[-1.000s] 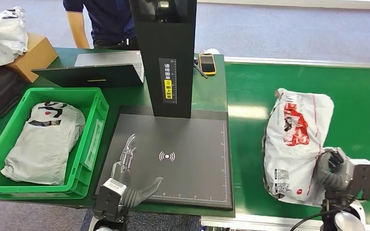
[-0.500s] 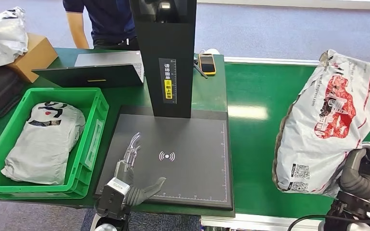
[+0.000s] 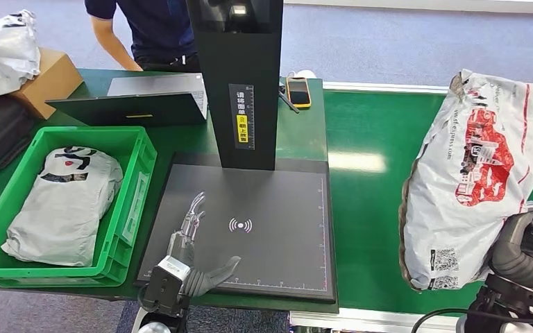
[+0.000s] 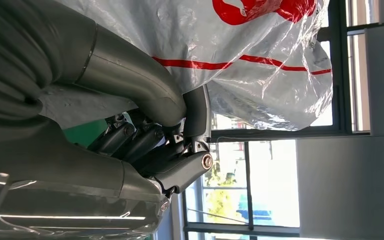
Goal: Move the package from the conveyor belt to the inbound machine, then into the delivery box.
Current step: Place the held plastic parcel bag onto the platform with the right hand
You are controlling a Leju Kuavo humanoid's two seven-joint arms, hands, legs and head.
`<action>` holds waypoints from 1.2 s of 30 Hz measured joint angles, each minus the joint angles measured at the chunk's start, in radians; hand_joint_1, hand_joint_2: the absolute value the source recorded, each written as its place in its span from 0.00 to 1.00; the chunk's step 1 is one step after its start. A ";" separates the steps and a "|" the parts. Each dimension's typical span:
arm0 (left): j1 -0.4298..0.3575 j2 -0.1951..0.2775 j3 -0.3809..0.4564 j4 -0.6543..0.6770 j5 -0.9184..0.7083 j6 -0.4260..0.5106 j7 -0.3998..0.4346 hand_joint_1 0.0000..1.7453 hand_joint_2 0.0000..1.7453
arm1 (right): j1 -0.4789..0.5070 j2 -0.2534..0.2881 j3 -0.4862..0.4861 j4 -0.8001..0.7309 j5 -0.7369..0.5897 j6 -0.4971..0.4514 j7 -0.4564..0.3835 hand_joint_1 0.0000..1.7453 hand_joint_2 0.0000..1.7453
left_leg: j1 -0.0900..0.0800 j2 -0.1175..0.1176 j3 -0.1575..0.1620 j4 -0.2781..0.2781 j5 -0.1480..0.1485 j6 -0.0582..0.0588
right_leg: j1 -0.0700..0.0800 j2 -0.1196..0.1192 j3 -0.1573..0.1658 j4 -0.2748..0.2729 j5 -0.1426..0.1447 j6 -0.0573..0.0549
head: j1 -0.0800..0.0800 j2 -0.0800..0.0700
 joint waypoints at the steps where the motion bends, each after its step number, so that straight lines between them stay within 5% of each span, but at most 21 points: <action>1: -0.002 0.000 -0.002 0.002 0.000 0.000 0.000 0.00 1.00 | -0.005 0.001 0.010 0.000 0.009 0.010 -0.001 1.00 1.00 | 0.000 0.000 0.000 0.000 0.000 0.000 | 0.000 0.000 0.000 0.000 0.000 0.000 | 0.000 0.000; 11: -0.017 -0.010 -0.038 0.017 -0.032 -0.021 0.021 0.00 1.00 | -0.176 0.013 0.331 0.084 0.127 0.001 0.104 1.00 1.00 | 0.001 0.001 0.000 0.000 0.001 -0.001 | 0.001 0.001 0.000 0.001 0.001 -0.001 | 0.000 0.000; 15: -0.030 -0.011 -0.057 0.027 -0.028 -0.013 0.029 0.00 1.00 | -0.356 0.036 0.487 0.306 0.119 0.005 0.184 1.00 1.00 | 0.001 0.005 0.001 0.000 0.002 -0.001 | 0.001 0.004 0.000 0.002 0.002 -0.001 | 0.000 0.000; 22: -0.044 -0.006 -0.083 0.032 -0.009 0.011 0.045 0.00 1.00 | -0.656 0.116 0.697 0.748 0.014 0.004 0.208 1.00 1.00 | 0.002 0.003 0.000 0.000 0.004 -0.001 | 0.001 0.003 -0.001 0.003 0.002 -0.002 | 0.000 0.000; 32: -0.057 -0.004 -0.090 0.036 -0.001 0.010 0.057 0.00 1.00 | -0.786 0.208 0.846 0.983 -0.046 0.011 0.243 0.99 1.00 | 0.002 0.003 -0.002 0.000 0.004 -0.001 | 0.002 0.003 -0.004 0.003 0.002 -0.002 | 0.000 0.000; 36: -0.061 -0.004 -0.091 0.037 -0.005 0.001 0.066 0.00 1.00 | -0.802 0.227 0.886 1.022 -0.058 0.026 0.262 0.02 1.00 | 0.002 0.003 -0.002 0.000 0.004 -0.001 | 0.002 0.003 -0.004 0.003 0.002 -0.002 | 0.000 0.000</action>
